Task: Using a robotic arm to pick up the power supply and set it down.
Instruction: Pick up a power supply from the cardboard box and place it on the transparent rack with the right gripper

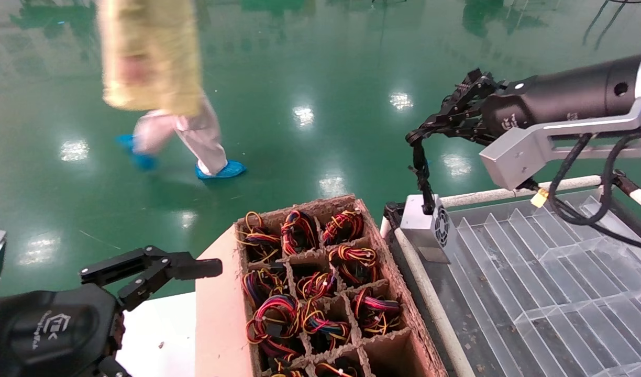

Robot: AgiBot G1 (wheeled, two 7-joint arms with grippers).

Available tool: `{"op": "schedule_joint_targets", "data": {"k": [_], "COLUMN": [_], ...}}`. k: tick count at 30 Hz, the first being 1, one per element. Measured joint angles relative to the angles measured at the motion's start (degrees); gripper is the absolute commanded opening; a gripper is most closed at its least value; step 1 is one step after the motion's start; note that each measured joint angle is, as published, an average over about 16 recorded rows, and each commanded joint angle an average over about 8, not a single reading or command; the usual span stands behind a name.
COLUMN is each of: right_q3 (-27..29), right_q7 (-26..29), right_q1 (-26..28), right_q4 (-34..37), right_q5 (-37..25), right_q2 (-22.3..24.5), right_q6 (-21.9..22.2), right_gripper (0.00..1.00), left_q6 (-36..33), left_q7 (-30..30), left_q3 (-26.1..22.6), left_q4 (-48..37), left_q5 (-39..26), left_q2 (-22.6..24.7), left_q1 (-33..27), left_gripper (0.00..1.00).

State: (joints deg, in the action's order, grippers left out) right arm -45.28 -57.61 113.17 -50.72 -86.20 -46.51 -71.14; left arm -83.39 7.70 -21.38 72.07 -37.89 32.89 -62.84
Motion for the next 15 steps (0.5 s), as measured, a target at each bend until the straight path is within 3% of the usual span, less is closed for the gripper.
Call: {"op": "schedule_joint_targets", "data": {"k": [15], "right_q3": [1.2], "right_q7": [-4.8], "right_q1": [-2.1], "right_q4": [6.5], "right_q5": [3.1], "right_q2": [0.4], "right_q6": [-0.2], "right_gripper": [0.0], "left_q6": [0.0], "left_q7": [0.0], "left_q3": [0.0], "left_q4": [0.0], "left_q5": [0.0], "left_q2": [0.0], "left_q1": [0.0], "left_gripper": [1.0]}}
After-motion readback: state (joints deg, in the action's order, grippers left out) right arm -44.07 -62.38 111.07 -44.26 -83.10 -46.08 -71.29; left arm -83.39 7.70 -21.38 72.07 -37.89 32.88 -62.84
